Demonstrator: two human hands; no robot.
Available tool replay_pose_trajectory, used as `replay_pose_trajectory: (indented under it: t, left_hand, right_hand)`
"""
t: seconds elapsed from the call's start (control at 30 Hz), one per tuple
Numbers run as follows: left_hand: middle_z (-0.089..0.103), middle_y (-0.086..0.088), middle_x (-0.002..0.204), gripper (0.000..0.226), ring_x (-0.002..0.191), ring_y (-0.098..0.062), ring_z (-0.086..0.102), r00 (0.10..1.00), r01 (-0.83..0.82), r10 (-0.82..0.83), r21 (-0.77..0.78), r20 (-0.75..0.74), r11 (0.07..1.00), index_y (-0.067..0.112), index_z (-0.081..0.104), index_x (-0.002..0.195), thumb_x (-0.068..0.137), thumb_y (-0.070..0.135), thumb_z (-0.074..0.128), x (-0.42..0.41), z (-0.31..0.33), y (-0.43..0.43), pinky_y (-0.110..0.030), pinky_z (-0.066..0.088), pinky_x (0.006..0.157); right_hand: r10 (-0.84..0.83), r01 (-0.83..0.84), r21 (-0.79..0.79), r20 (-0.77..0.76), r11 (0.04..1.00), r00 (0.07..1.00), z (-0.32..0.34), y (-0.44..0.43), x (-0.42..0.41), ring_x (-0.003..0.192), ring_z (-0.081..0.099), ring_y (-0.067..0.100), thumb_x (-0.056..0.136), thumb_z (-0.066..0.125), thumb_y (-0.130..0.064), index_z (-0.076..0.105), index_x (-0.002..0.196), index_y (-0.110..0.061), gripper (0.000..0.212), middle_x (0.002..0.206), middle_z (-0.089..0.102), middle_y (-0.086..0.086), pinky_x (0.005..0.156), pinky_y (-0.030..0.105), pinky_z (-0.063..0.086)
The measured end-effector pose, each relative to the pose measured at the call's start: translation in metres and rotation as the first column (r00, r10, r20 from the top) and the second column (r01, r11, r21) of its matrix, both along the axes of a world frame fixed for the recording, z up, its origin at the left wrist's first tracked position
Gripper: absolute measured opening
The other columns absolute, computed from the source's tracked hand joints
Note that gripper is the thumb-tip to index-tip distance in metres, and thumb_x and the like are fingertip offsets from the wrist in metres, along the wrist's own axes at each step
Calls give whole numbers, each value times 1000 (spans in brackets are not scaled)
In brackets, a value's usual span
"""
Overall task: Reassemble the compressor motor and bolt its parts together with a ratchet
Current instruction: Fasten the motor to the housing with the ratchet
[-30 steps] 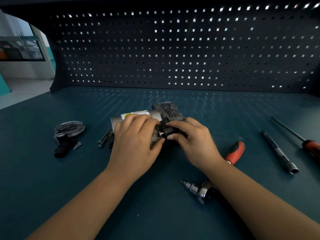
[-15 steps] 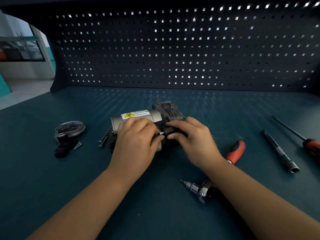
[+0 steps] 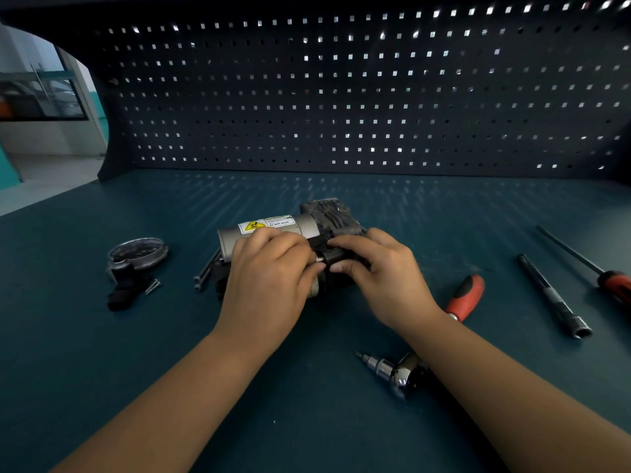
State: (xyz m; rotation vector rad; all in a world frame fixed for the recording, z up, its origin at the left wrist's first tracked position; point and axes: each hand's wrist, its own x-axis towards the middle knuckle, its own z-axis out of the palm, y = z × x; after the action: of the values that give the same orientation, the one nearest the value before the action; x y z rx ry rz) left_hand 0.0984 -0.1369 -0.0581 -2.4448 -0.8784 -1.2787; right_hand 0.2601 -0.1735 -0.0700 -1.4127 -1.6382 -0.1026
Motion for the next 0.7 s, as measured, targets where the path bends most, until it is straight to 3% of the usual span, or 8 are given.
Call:
replay_pose_trajectory:
  t: [0.17,0.27,0.37,0.47,0.57,0.63,0.7]
  left_hand:
    - [68,6,80,36,84,-27,58,999,-41,40,-15,-26,999,12,70,72,89,34,47,2,4,-1,-39,42,70]
    - [68,3,89,29,89,-28,58,995,-93,93,-2,-18,996,13,72,83,78,41,67,0,3,0,-36,38,73]
    - [65,1,85,25,87,-26,55,998,-62,62,-1,-1,998,11,67,79,67,27,83,0,-1,2,-36,40,73]
    - [66,3,78,18,85,-22,53,1000,-12,12,34,22,999,10,68,70,77,26,70,1,-1,4,-39,42,71]
    - [68,6,81,36,86,-26,58,997,-61,63,31,-41,998,12,71,70,88,36,51,0,4,0,-35,32,76]
    - [69,5,92,40,94,-28,58,988,-129,127,-17,-92,991,16,74,83,84,50,51,-5,9,-5,-37,30,78]
    - [65,0,107,60,103,-31,54,966,-246,233,-114,-112,963,19,68,107,70,65,61,-19,9,-8,-44,38,81]
  right_hand:
    - [2,-2,-1,-8,1000,1000,1,0,0,93,59,20,83,71,-14,69,113,-11,30,97,62,7,79,26,46]
    - [12,-12,4,-15,1000,1000,1,0,0,96,60,22,83,70,-12,69,113,-9,30,100,63,8,81,28,48]
    - [10,-10,-2,-16,1000,1000,1,0,0,96,60,22,83,70,-13,69,113,-10,30,100,63,8,81,31,49]
    - [11,-11,-2,-22,1000,1000,0,0,0,93,60,22,83,71,-14,69,113,-10,30,98,62,8,79,34,50]
    - [15,-15,-2,-19,1000,1000,0,1,0,93,60,22,83,71,-13,70,112,-10,30,98,62,8,79,33,50]
    - [14,-15,-4,-22,1000,1000,1,1,0,95,60,23,83,71,-12,70,112,-10,30,99,63,9,81,32,50]
    - [10,-10,-4,-26,1000,1000,1,1,1,96,59,21,83,71,-13,69,113,-10,30,99,62,6,82,30,48]
